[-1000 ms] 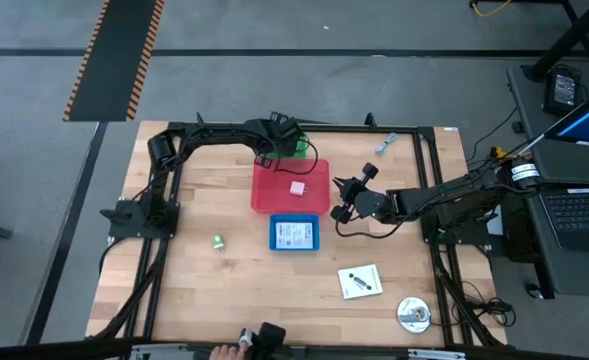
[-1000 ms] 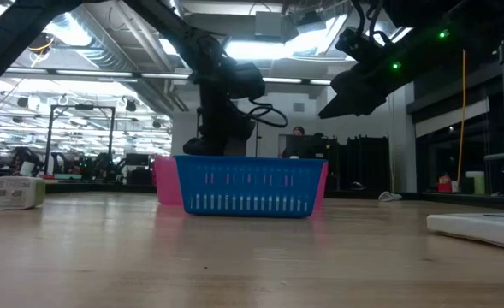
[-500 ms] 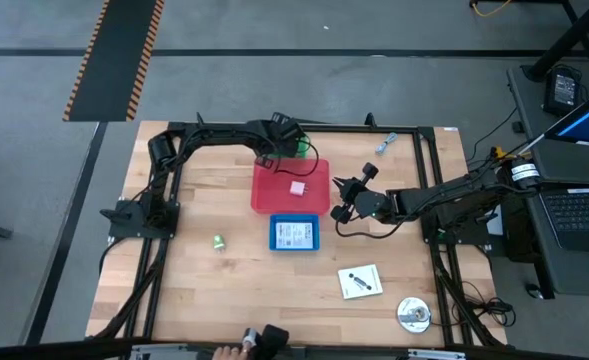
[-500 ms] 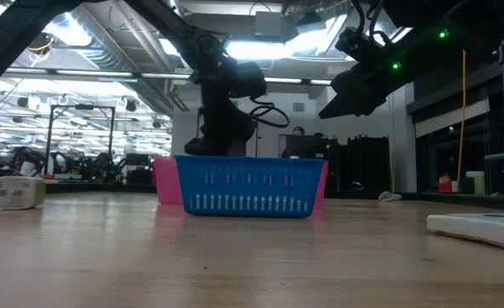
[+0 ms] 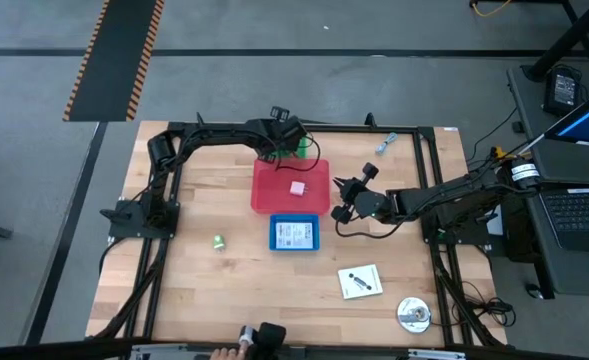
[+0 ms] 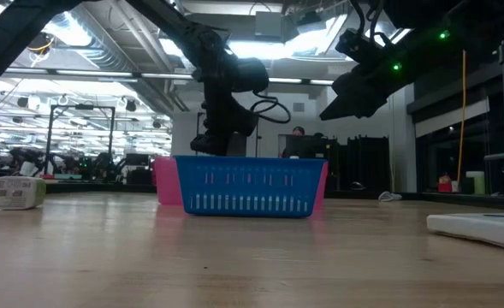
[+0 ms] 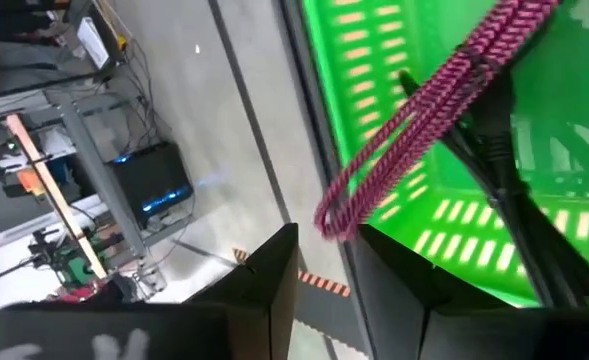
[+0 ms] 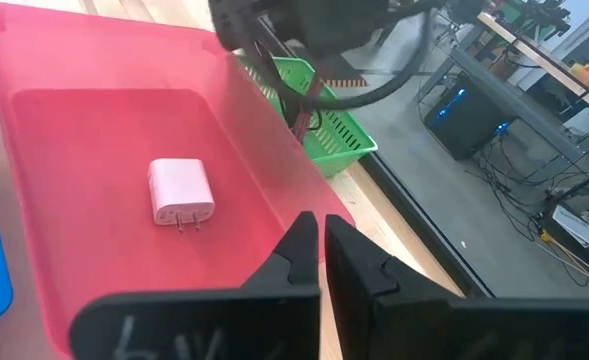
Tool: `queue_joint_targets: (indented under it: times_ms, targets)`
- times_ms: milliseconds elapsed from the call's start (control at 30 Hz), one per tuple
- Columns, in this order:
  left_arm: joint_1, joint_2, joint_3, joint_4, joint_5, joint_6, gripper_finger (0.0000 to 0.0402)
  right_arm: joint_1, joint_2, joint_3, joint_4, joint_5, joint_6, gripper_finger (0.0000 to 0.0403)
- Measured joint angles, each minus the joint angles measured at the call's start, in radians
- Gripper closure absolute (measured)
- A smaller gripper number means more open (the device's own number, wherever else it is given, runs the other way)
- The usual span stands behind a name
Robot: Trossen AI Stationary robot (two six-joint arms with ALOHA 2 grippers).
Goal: Pick and place items into bin
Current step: Put the pink charger cable into the green bin, then put the white card reader box into the blue bin
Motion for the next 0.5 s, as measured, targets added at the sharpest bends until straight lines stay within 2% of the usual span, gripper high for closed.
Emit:
queue_joint_targets:
  times_ms: [267, 500]
  targets:
    - [0.0, -0.001, 0.015, -0.006, 0.051, -0.001, 0.0324, 0.0, 0.0, 0.0, -0.019, 0.0, 0.002, 0.0398]
    - [0.0, -0.001, 0.016, 0.026, 0.054, -0.002, 0.035, 0.0, 0.0, 0.0, -0.019, 0.0, 0.003, 0.0398]
